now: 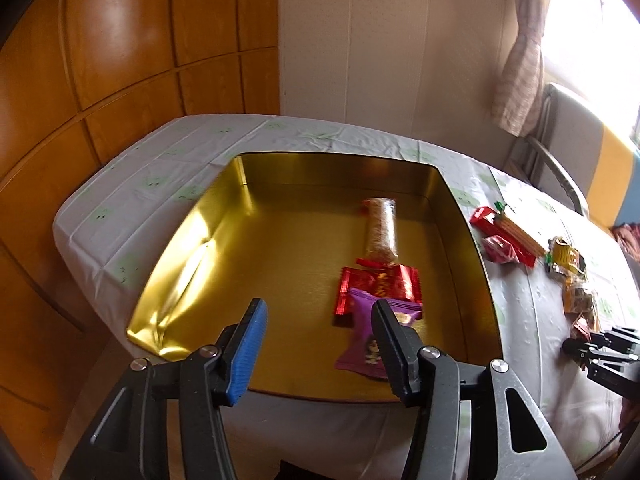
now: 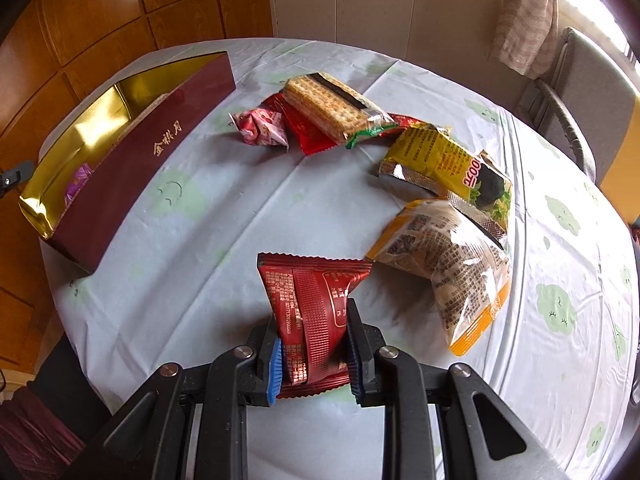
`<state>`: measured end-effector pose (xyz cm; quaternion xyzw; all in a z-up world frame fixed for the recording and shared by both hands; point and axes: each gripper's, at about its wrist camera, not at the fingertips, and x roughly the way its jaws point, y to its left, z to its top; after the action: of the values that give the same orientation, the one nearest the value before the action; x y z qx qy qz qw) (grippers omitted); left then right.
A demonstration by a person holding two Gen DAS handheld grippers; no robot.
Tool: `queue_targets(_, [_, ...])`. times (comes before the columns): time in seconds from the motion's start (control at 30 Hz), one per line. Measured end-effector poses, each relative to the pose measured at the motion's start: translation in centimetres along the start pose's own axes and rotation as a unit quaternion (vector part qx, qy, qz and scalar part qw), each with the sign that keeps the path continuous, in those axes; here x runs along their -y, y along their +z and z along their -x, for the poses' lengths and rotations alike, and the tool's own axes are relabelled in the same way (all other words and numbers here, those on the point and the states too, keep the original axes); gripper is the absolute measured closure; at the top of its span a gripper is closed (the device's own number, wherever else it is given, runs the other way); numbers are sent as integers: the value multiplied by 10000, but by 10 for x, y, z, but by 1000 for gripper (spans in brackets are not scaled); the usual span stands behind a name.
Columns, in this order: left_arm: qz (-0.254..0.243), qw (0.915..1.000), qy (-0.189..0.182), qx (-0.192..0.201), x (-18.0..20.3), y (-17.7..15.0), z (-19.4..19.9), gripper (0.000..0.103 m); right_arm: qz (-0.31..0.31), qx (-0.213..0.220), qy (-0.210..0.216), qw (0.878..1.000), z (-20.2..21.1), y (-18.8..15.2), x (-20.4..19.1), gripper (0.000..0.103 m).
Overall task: Organize snacks
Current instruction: 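Carry the dark red cake into the gold box and release it with the right gripper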
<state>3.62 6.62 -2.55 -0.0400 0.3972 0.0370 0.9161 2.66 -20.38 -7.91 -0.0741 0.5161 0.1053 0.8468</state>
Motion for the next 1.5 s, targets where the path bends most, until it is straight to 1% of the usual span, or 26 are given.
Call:
queue_targets(0.1, [126,9999,38,16,-11,0,3,48,4,188,181,9997,12,11,-11,78])
queue_targets(0.17, [190,9998,78,35,-15,0,4,48,53,296,389,9988,19,20,-22,78])
queue_targets(0.27, [316,9994,99,26,-23,0,4,48,297,431,651,9965,28,35,-50,78])
queue_targets(0.47, [483,9987,163,61,-35,-1,5,47,771,633,1184,9879,35,62,-107,78])
queue_targets(0.63, [635,9976,274,64,-49,-3,3,47,1179,609,1446,9806,30,80,-151,78])
queue_targets(0.77, [749,9966,351,48,-58,-4,1,47,1400,381,1502,9779,16,83,-175,77])
queue_targets(0.83, [787,9962,372,34,-62,-5,0,47,1405,229,1514,9782,5,84,-181,77])
queue_targets(0.87, [794,9961,380,26,-63,-5,0,47,1400,185,1509,9784,1,83,-183,75])
queue_targets(0.93, [791,9961,381,12,-64,-7,-1,47,1385,121,1393,9804,-6,80,-185,74])
queue_targets(1.0, [771,9964,365,-25,-62,-8,-2,47,1324,117,1395,9812,-9,78,-184,71])
queue_targets(1.5, [480,9984,302,41,-45,-8,3,47,919,492,1451,9839,12,68,-165,71])
